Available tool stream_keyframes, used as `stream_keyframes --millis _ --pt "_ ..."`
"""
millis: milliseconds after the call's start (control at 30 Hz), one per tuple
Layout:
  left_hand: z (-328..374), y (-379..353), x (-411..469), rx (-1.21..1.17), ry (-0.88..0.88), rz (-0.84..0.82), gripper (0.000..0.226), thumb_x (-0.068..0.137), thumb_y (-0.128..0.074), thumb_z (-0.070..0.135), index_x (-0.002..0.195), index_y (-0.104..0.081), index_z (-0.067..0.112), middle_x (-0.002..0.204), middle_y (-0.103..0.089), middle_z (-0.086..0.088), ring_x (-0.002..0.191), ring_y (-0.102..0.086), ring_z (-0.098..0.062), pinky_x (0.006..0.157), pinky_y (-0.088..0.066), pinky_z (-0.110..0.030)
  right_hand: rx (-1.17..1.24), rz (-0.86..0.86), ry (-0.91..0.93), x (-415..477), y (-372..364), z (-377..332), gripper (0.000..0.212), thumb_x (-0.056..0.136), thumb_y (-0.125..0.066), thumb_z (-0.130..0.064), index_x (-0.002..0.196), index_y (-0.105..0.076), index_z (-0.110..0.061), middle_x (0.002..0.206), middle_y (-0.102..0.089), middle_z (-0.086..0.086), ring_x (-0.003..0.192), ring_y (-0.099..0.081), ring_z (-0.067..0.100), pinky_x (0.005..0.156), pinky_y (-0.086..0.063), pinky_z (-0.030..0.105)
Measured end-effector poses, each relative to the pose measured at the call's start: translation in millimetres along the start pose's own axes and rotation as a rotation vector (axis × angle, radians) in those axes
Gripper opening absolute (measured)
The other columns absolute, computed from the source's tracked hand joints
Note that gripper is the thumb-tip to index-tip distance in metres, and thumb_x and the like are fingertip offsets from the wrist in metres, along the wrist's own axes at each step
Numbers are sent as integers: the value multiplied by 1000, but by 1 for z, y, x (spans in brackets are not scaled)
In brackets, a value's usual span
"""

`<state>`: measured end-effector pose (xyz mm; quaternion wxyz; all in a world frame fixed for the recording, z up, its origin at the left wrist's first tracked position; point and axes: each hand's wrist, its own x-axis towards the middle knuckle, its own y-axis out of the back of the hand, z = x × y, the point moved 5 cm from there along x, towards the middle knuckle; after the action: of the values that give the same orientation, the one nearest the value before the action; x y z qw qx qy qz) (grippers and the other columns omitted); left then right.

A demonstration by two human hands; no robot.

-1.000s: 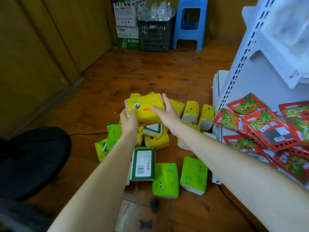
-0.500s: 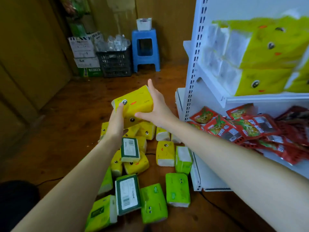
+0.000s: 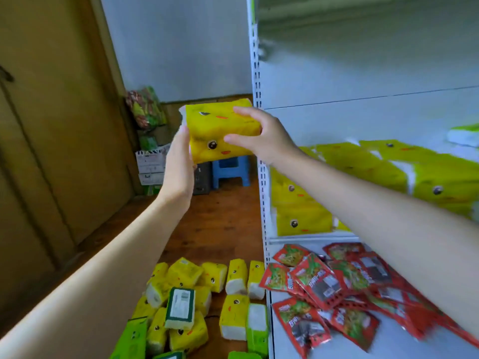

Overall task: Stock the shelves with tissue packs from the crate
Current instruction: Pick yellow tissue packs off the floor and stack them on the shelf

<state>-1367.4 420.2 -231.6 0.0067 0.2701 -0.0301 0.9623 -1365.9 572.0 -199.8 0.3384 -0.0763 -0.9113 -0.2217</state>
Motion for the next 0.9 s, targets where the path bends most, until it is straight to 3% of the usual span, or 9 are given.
stream_keyframes --millis 133,200,267,333,400,467,600,767,900 --pt "36 -104 -4 20 -101 -146 33 101 -28 41 114 -56 30 113 -64 8 103 -61 -2 76 -48 -7 -82 112 -12 -21 122 -3 59 77 -74 -24 132 -50 -19 136 -49 -2 127 -42 9 94 -31 12" --pt "42 -163 -10 31 -109 -238 43 97 -31 49 121 -56 24 123 -61 3 115 -57 -12 96 -47 -25 -120 182 -53 -41 185 3 58 78 -74 -22 131 -51 -18 129 -51 -5 120 -44 6 86 -34 3" --pt "45 -219 -25 52 -116 -343 29 100 -31 44 112 -55 33 124 -56 10 121 -52 -17 107 -39 -39 -163 247 -96 -64 242 17 57 78 -74 -21 130 -51 -18 123 -50 -8 114 -44 3 78 -32 -5" --pt "43 -270 -44 53 -110 -451 24 102 -30 37 102 -54 38 113 -57 14 117 -54 -17 102 -42 -34 -189 307 -151 -89 290 34 57 77 -74 -21 129 -52 -19 125 -51 -6 114 -44 4 78 -35 -2" --pt "36 -310 -56 146 -122 -533 33 100 -35 41 119 -57 27 123 -58 7 120 -52 -18 97 -41 -26 -203 370 -208 -113 330 56 56 77 -75 -22 128 -52 -20 125 -52 -4 113 -47 6 84 -41 6" --pt "19 -337 -61 410 -186 -611 49 97 -44 43 136 -48 14 138 -50 -4 126 -47 -18 100 -34 -19 -200 443 -261 -134 362 80 56 76 -75 -21 127 -53 -20 124 -54 0 113 -51 12 91 -47 19" --pt "-21 -373 -69 978 -305 -820 68 88 -53 51 146 -30 22 152 -30 -8 141 -26 -25 115 -22 -37 -190 549 -381 -170 403 137 55 77 -74 -15 128 -52 -14 113 -53 3 99 -50 11 69 -43 6" --pt "-29 -398 -63 1236 -327 -799 75 81 -48 67 145 -29 33 153 -30 -2 139 -28 -28 113 -24 -44 -222 631 -522 -189 419 216 55 73 -78 -19 124 -57 -14 129 -50 13 112 -49 19 87 -40 22" --pt "-29 -406 -60 1335 -367 -790 70 82 -43 69 143 -32 36 149 -36 -1 135 -36 -27 107 -31 -42 -245 490 -590 -175 401 260 59 74 -77 -23 127 -53 -20 137 -39 13 123 -43 26 93 -38 26"
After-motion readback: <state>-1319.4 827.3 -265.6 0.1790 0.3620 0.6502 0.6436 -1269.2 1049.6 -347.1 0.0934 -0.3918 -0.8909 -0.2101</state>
